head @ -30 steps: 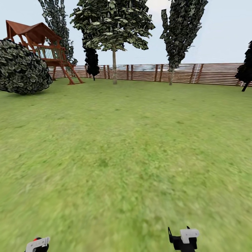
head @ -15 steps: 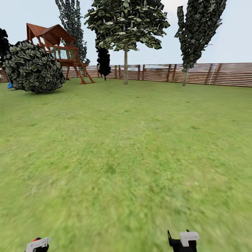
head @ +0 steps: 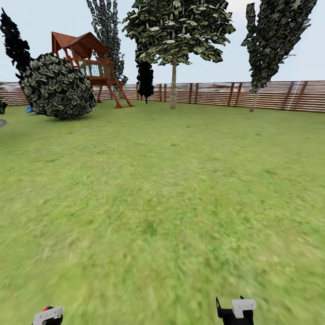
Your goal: In the garden, pick up the pesticide atomizer on the floor and spray pesticide onto both trees until each tree trunk is fully covered.
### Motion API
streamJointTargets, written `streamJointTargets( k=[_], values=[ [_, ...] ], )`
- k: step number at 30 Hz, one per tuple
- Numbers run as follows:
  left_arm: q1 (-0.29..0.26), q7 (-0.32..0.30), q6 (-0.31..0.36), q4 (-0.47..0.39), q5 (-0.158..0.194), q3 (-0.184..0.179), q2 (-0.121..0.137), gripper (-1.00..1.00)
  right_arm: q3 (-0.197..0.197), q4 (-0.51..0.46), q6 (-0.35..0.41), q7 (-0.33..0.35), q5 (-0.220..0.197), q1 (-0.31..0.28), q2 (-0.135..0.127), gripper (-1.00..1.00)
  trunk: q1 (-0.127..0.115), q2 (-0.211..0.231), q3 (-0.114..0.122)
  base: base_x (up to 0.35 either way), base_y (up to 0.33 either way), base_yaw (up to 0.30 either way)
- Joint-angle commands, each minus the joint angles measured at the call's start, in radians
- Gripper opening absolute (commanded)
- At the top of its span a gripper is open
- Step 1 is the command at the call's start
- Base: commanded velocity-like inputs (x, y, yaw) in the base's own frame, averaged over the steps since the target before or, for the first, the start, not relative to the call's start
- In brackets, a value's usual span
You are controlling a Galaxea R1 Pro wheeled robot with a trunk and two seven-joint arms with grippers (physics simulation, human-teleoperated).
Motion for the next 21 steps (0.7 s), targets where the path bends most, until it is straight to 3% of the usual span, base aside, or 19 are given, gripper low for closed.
streamJointTargets(
  k=[1,6,13,21],
  values=[
    [-0.001,-0.010,-0.001,0.001,0.011,0.004,0.000,-1.00,-0.003,0.002,-0.003,-0.008,0.012,-0.001,0.000,1.00,0.000,0.000,-0.001,0.338,0.000,0.001],
    [-0.001,-0.010,-0.001,0.001,0.010,0.004,0.000,-1.00,-0.002,0.007,-0.001,-0.006,0.015,-0.001,0.001,1.00,0.000,0.000,-0.001,0.338,0.000,0.000],
    [-0.001,-0.010,-0.001,0.001,0.010,0.004,0.002,-1.00,-0.001,0.142,0.002,-0.005,0.016,-0.001,0.005,1.00,0.000,0.000,-0.001,0.338,0.000,0.000],
    [-0.001,-0.010,-0.002,0.001,0.011,0.004,0.000,-1.00,-0.001,0.162,0.003,-0.006,0.016,-0.001,0.005,1.00,0.000,0.000,-0.001,0.338,0.000,0.000]
  ],
)
